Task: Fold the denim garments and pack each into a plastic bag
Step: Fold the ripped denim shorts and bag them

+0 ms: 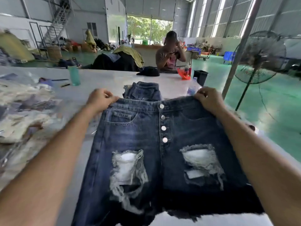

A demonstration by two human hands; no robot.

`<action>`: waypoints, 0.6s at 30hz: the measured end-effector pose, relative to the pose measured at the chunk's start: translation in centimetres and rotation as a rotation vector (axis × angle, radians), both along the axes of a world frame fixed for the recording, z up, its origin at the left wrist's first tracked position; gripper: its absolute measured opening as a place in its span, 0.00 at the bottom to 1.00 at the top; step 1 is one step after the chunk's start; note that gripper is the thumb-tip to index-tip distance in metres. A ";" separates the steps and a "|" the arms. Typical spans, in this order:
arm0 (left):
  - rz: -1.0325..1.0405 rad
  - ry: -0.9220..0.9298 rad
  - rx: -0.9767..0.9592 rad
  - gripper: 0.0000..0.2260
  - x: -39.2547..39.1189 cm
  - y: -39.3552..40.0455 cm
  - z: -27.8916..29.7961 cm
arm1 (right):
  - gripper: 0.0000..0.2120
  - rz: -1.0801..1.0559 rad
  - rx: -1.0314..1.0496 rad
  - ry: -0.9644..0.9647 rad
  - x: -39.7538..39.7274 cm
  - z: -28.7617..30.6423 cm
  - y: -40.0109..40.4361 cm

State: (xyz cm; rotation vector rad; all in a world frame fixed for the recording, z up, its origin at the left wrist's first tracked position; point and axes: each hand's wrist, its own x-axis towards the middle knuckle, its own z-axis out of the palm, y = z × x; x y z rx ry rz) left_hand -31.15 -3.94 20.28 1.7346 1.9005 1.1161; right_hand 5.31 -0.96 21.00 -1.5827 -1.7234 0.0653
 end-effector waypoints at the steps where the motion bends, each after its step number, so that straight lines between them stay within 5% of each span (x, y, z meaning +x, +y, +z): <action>1: 0.061 0.050 -0.018 0.16 0.5 0.3 -2.3 | 0.13 -0.069 -0.085 -0.089 -0.1 -2.3 0.6; 5: 0.057 0.244 -0.187 0.19 1.1 -2.1 -12.4 | 0.26 -0.060 -0.420 -0.376 -0.8 -11.5 -1.0; 10: 0.029 0.214 -0.346 0.11 0.6 -11.0 -22.0 | 0.15 0.208 -0.485 -0.504 -2.9 -21.1 -10.7; 14: 0.105 0.220 -0.339 0.12 1.0 -16.0 -24.5 | 0.16 0.320 -0.360 -0.322 -6.6 -23.3 -16.8; 18: 0.320 0.366 -0.534 0.28 0.8 -17.3 -24.2 | 0.11 0.350 -0.109 -0.279 -9.2 -22.6 -19.2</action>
